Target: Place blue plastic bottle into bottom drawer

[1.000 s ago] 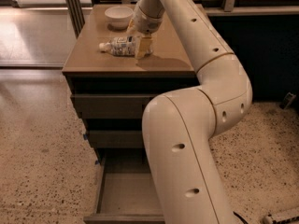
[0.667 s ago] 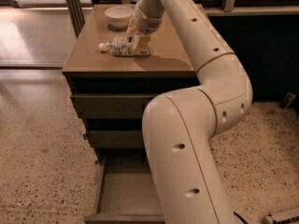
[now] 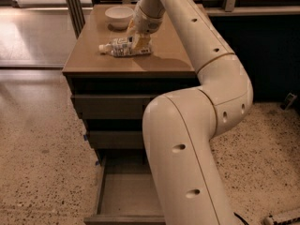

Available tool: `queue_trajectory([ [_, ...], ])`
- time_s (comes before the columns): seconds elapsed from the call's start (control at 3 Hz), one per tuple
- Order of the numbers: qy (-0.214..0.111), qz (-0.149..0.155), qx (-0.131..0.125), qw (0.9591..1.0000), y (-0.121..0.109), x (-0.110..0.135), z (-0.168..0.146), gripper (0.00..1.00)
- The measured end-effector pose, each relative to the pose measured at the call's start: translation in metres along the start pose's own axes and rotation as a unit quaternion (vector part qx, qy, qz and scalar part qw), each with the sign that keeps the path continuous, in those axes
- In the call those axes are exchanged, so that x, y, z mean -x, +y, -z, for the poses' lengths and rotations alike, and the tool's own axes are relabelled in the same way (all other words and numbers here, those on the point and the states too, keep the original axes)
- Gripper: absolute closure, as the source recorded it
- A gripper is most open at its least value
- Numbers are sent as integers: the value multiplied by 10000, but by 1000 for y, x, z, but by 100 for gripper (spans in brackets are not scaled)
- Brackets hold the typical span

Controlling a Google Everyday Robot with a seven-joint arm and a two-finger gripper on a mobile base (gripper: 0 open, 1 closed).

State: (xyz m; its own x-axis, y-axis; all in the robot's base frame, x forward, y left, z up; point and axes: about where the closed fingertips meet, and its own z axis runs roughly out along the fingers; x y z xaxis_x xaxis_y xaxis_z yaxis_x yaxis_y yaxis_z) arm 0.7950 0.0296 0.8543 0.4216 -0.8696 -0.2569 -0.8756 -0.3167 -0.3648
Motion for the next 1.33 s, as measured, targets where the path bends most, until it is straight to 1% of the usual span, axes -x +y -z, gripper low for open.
queue_trajectory([
  [0.33, 0, 0, 0, 10000, 0, 0, 0, 100],
  [0.67, 0, 0, 0, 10000, 0, 0, 0, 81],
  [1.33, 0, 0, 0, 10000, 0, 0, 0, 35],
])
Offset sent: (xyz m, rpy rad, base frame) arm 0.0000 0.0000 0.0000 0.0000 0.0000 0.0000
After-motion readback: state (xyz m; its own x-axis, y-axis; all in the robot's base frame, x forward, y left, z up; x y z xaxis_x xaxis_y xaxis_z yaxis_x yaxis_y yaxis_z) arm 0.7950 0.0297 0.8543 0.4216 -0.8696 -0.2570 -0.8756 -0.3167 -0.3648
